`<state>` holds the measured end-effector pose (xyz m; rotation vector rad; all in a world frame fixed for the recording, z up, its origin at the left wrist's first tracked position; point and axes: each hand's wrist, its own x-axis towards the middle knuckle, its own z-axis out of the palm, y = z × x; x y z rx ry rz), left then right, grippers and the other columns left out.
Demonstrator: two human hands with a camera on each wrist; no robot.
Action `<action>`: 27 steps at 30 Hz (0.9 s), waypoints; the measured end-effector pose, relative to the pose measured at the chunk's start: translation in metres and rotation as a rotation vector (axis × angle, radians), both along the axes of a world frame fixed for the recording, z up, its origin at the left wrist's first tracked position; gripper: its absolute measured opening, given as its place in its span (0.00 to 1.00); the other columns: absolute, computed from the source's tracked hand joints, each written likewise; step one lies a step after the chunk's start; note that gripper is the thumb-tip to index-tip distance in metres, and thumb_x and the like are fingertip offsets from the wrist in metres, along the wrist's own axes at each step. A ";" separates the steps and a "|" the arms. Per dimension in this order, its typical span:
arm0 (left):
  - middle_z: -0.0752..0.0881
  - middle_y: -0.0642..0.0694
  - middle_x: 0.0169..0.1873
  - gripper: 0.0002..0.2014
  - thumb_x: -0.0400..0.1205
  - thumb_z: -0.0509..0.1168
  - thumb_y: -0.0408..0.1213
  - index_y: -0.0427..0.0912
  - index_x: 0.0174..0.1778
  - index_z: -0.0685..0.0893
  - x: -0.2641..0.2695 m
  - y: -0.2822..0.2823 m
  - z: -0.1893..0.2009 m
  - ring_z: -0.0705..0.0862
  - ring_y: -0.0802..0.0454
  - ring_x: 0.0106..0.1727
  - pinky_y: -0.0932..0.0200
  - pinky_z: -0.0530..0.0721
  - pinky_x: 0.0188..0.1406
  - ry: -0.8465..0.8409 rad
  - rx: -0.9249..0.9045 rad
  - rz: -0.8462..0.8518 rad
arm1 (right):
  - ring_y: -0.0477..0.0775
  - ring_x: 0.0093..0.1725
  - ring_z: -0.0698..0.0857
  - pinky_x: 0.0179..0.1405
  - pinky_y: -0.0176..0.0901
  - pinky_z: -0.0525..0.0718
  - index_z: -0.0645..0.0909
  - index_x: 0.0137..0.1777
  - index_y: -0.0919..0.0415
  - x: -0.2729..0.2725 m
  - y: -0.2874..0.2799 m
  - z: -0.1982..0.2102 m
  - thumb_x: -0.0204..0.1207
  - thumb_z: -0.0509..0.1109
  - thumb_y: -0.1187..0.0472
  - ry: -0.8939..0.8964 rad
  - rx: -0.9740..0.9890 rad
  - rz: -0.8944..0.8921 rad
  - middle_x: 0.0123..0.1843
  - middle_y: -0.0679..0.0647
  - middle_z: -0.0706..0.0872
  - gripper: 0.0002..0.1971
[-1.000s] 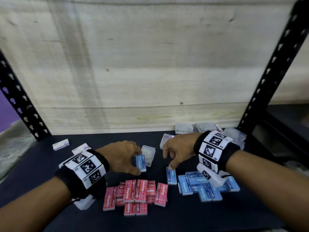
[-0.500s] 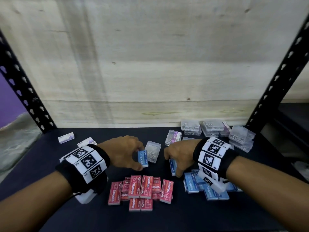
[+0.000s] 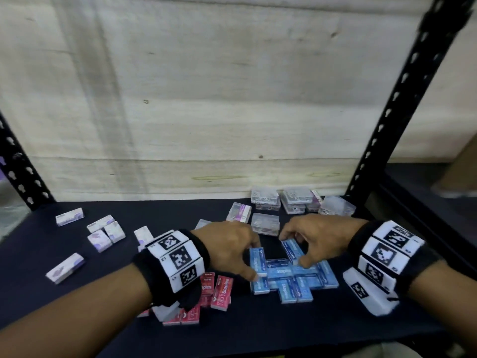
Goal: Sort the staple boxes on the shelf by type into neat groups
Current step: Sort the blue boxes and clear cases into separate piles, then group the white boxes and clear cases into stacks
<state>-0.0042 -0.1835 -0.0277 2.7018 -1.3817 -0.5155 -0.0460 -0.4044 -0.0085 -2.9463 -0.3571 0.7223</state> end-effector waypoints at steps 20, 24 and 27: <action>0.82 0.49 0.53 0.30 0.72 0.72 0.63 0.46 0.62 0.81 -0.015 -0.052 -0.019 0.82 0.50 0.51 0.47 0.86 0.51 0.021 0.031 -0.012 | 0.41 0.53 0.77 0.53 0.40 0.80 0.75 0.64 0.42 -0.026 -0.019 -0.027 0.67 0.79 0.41 -0.041 0.086 0.017 0.55 0.38 0.75 0.27; 0.81 0.49 0.59 0.37 0.72 0.70 0.67 0.46 0.70 0.77 -0.015 -0.045 -0.012 0.81 0.50 0.57 0.49 0.84 0.57 0.033 0.030 -0.006 | 0.42 0.59 0.78 0.63 0.45 0.81 0.71 0.72 0.42 -0.024 -0.014 -0.020 0.67 0.78 0.37 -0.018 0.076 0.015 0.61 0.39 0.75 0.34; 0.82 0.52 0.62 0.38 0.73 0.69 0.66 0.48 0.74 0.74 -0.007 -0.024 0.003 0.81 0.51 0.59 0.50 0.83 0.60 0.051 0.004 0.078 | 0.44 0.62 0.79 0.65 0.46 0.80 0.71 0.75 0.43 -0.014 0.000 -0.005 0.71 0.75 0.37 -0.052 0.089 0.022 0.64 0.42 0.76 0.33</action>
